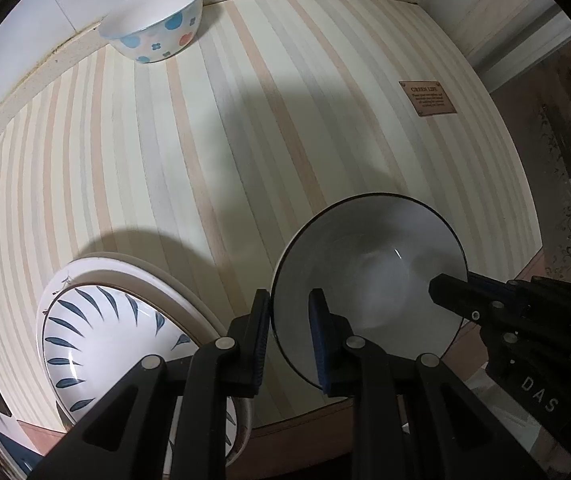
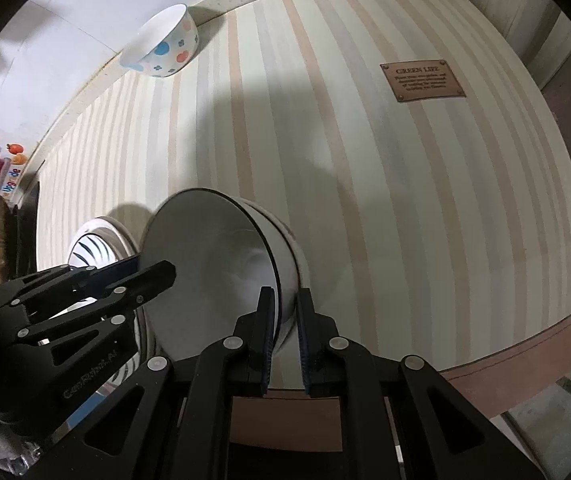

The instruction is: Organize plates and bowls

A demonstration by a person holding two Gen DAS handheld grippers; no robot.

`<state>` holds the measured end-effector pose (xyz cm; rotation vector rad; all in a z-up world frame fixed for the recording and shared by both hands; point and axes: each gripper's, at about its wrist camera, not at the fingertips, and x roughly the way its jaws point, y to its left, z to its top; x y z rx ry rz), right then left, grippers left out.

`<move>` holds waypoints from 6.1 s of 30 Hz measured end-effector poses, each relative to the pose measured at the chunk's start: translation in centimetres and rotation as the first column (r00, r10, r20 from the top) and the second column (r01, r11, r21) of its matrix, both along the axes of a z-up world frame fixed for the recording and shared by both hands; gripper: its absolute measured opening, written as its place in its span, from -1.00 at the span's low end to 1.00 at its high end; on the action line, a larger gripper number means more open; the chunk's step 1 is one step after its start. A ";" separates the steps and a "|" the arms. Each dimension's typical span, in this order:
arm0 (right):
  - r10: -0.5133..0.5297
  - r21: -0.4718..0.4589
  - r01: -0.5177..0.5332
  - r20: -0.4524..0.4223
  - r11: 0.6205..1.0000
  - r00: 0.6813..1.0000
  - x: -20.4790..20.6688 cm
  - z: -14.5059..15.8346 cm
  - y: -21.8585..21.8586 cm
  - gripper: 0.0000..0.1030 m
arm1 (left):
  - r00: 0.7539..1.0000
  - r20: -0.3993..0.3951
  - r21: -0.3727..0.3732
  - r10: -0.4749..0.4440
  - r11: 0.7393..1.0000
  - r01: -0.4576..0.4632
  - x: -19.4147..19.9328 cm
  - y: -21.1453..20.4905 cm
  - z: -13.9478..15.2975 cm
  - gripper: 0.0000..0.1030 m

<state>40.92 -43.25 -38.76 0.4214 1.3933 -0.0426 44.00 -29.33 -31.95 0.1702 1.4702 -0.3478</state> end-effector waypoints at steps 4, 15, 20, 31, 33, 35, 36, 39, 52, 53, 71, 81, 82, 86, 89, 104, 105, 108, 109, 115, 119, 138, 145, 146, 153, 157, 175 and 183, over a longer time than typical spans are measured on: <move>0.000 0.018 0.000 -0.005 1.000 1.000 0.2 0.3 -0.5 -0.74 | 0.999 0.023 -0.028 0.029 0.999 -0.029 0.3 1.1 1.2 -0.66; -0.001 0.058 -0.011 0.202 0.998 0.979 10.2 7.9 -2.7 -0.32 | 0.941 0.144 -0.127 0.305 0.949 -0.288 13.0 9.2 7.5 -0.59; 0.031 0.104 -0.056 0.226 0.993 0.974 20.4 6.1 -1.1 -0.32 | 0.914 0.083 -0.153 0.398 0.911 -0.383 20.2 11.6 5.0 -0.59; 0.052 0.129 -0.072 0.155 0.989 0.986 31.9 -0.6 1.6 -0.36 | 0.919 -0.041 -0.158 0.392 0.906 -0.393 26.4 12.0 -1.8 -0.60; 0.067 0.111 -0.084 0.150 0.990 0.986 32.6 -1.2 2.0 -0.66 | 0.921 -0.035 -0.179 0.387 0.905 -0.387 26.5 11.8 -2.0 -0.63; 0.082 0.071 -0.094 0.152 0.993 0.985 32.8 -1.4 2.3 -0.78 | 0.923 -0.022 -0.178 0.385 0.907 -0.382 26.1 11.7 -1.9 -0.64; 0.083 0.061 -0.094 0.155 0.994 0.984 32.5 -1.2 2.7 -0.80 | 0.923 -0.019 -0.178 0.385 0.907 -0.382 26.0 11.7 -1.8 -0.64; 0.092 0.036 -0.099 0.163 0.994 0.982 32.2 -0.8 3.0 -0.83 | 0.926 -0.014 -0.178 0.378 0.910 -0.374 25.4 11.5 -1.5 -0.64; 0.102 0.008 -0.106 0.220 0.994 0.970 28.1 3.9 3.4 -0.83 | 0.944 0.107 -0.161 0.311 0.943 -0.292 21.4 10.0 3.7 -0.64; 0.102 0.006 -0.106 0.230 0.994 0.968 27.3 4.6 3.4 -0.83 | 0.945 0.110 -0.164 0.308 0.943 -0.288 20.9 10.1 4.1 -0.64; 0.032 -0.017 -0.028 0.342 0.999 0.939 11.2 14.0 2.4 -0.83 | 0.969 0.200 -0.191 0.144 0.976 -0.105 8.9 4.8 10.6 -0.64; -0.030 0.000 0.032 0.341 0.999 0.940 1.5 14.2 0.7 -0.82 | 0.982 0.177 -0.196 0.069 0.980 -0.033 3.0 3.2 10.2 -0.64; -0.035 0.005 0.036 0.337 0.999 0.941 0.7 14.0 0.6 -0.82 | 0.983 0.174 -0.192 0.062 0.981 -0.028 2.5 3.0 10.0 -0.64; -0.044 0.010 0.043 0.322 0.999 0.946 -1.5 12.9 0.5 -0.82 | 0.989 0.142 -0.185 0.049 0.983 -0.022 1.2 2.7 8.7 -0.64; -0.054 0.025 0.049 0.297 0.998 0.953 -2.7 11.4 0.3 -0.82 | 0.992 0.122 -0.171 0.040 0.985 -0.018 0.8 2.4 7.8 -0.64; -0.044 0.053 0.035 0.191 0.998 0.981 -3.9 6.1 0.4 -0.82 | 0.998 0.065 -0.079 0.005 0.997 0.000 -1.1 1.2 3.7 -0.64; -0.043 0.053 0.033 0.187 0.998 0.981 -3.9 5.9 0.4 -0.82 | 0.998 0.063 -0.073 0.001 0.997 0.003 -1.2 1.1 3.6 -0.64; -0.037 0.050 0.029 0.174 0.998 0.984 -3.9 5.2 0.3 -0.82 | 0.998 0.061 -0.055 -0.008 0.998 0.012 -1.3 0.8 3.2 -0.64; -0.038 0.051 0.030 0.171 0.998 0.985 -3.8 5.0 0.3 -0.82 | 0.998 0.060 -0.048 -0.013 0.999 0.016 -1.3 0.7 3.0 -0.64; -0.026 0.050 0.019 0.152 0.999 0.988 -3.5 4.2 0.2 -0.82 | 0.998 0.051 -0.018 -0.025 0.999 0.026 -1.4 0.5 2.1 -0.64; -0.014 0.041 0.009 0.136 0.999 0.991 -3.2 3.7 0.3 -0.82 | 0.998 0.057 -0.009 -0.030 0.999 0.031 -1.5 0.3 1.8 -0.64; -0.056 -0.033 0.063 0.186 0.997 0.981 -6.4 9.4 1.0 -0.79 | 0.986 0.149 -0.078 -0.081 0.993 0.093 -5.1 1.7 9.2 -0.63; -0.082 -0.117 0.116 0.266 0.986 0.961 -9.8 15.2 1.9 -0.05 | 0.974 0.209 -0.115 -0.082 0.988 0.108 -6.7 2.2 13.6 -0.58; -0.084 -0.129 0.123 0.274 0.984 0.958 -10.2 15.9 2.0 0.01 | 0.973 0.218 -0.120 -0.080 0.987 0.108 -6.9 2.4 14.0 -0.53; -0.100 -0.156 0.158 0.326 0.975 0.940 -13.0 19.8 2.7 0.41 | 0.966 0.245 -0.159 -0.083 0.979 0.125 -7.7 3.1 16.2 -0.45; -0.110 -0.187 0.182 0.342 0.965 0.933 -14.2 21.1 3.0 0.59 | 0.964 0.250 -0.166 -0.090 0.977 0.134 -8.1 3.2 16.7 -0.45; -0.121 -0.015 0.130 0.276 0.991 0.954 -10.7 16.0 0.2 0.76 | 0.980 0.191 -0.113 -0.063 0.990 0.085 -3.2 2.2 10.7 0.37; -0.112 0.209 0.085 0.121 0.974 0.986 -5.5 4.8 -1.9 0.76 | 0.998 -0.055 -0.154 0.011 0.988 -0.020 2.9 1.6 2.9 0.36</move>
